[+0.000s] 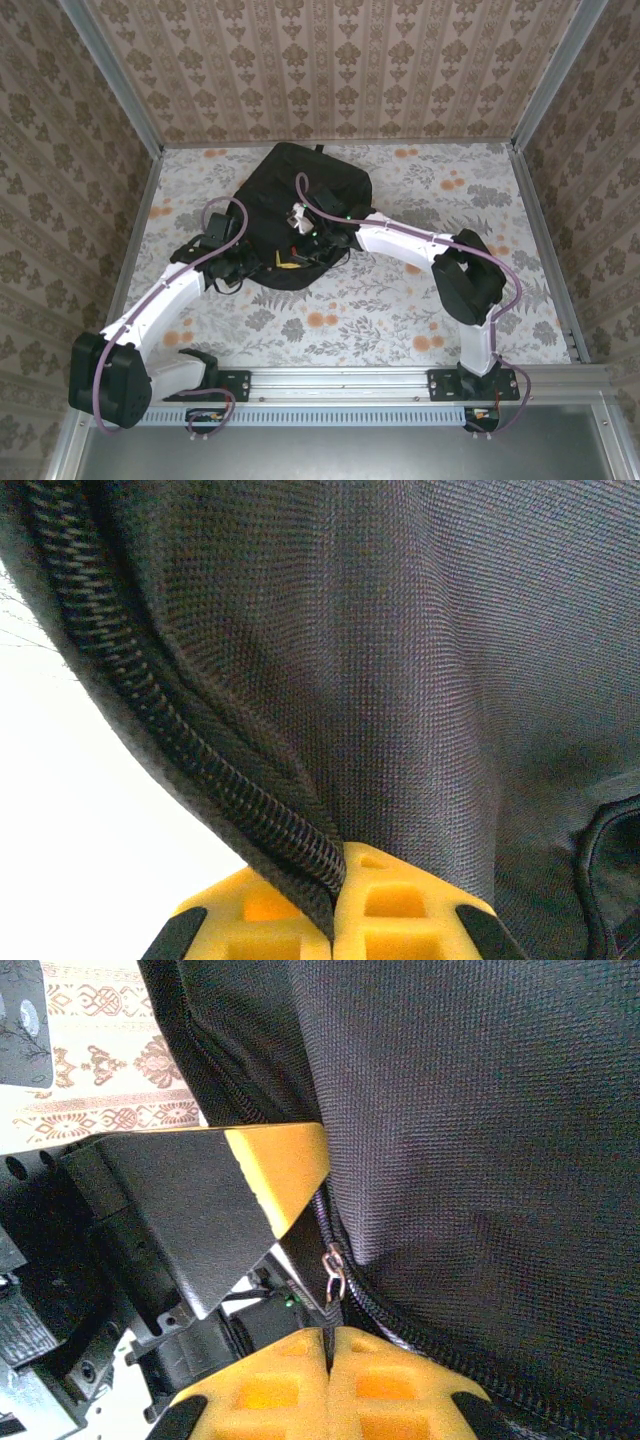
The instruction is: Pack the student bag
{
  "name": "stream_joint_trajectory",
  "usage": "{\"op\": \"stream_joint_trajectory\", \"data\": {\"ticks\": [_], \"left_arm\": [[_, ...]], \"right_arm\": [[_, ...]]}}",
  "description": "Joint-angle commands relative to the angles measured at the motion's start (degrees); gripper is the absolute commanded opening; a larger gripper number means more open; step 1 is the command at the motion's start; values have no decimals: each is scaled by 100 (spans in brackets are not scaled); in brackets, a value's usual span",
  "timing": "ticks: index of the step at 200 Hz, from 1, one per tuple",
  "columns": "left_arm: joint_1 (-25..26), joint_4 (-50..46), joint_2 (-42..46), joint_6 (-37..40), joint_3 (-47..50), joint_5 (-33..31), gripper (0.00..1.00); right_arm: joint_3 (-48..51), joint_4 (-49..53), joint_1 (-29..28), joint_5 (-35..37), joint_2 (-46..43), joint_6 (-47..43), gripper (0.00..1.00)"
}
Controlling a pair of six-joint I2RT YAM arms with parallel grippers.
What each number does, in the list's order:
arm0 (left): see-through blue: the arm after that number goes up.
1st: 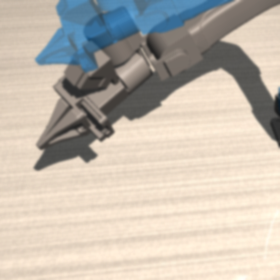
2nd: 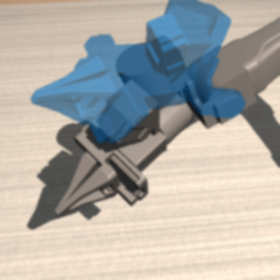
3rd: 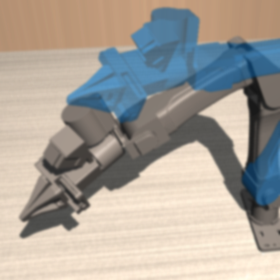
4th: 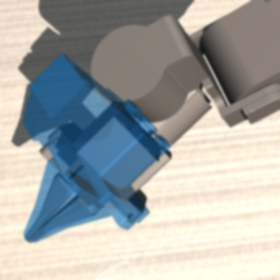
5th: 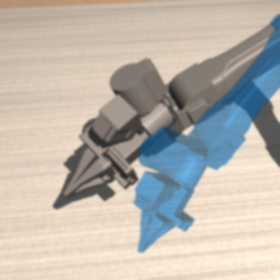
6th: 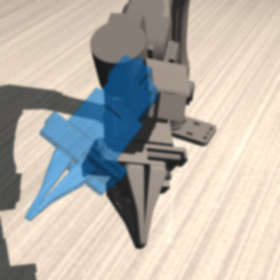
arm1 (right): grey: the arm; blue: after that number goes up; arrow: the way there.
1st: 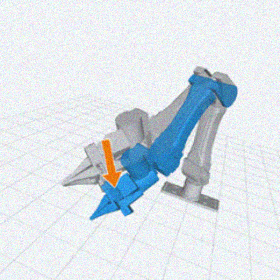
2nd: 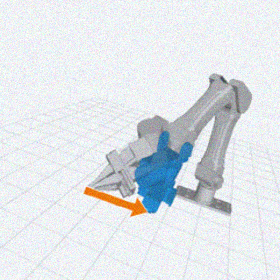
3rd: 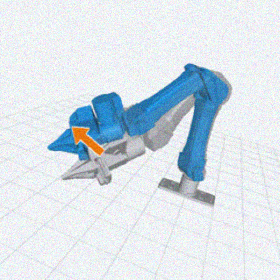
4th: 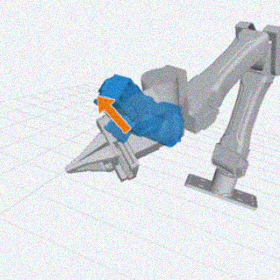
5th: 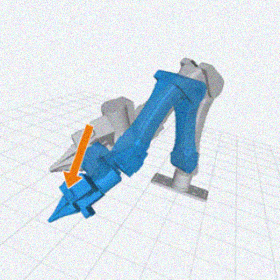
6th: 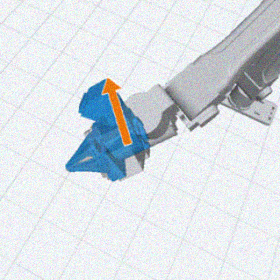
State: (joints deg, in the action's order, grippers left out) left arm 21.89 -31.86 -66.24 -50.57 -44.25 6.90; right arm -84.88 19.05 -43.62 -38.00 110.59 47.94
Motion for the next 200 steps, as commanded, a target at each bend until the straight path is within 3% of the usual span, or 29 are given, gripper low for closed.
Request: {"op": "stream_joint_trajectory", "data": {"ticks": [1, 131, 154, 200], "left_arm": [[-147, -5, 126, -12, -66, -100, 0], [-376, -336, 225, 271, -109, -348, 0], [-378, -516, 225, 427, -255, -479, 0], [-326, -929, -15, 628, -1030, -164, 0]], "right_arm": [[119, 321, 43, 242, -406, -395, 0], [625, 249, 339, 383, -856, -557, 0], [714, 210, 388, 364, -897, -577, 0], [259, 211, 202, 13, -474, -572, 0]]}}
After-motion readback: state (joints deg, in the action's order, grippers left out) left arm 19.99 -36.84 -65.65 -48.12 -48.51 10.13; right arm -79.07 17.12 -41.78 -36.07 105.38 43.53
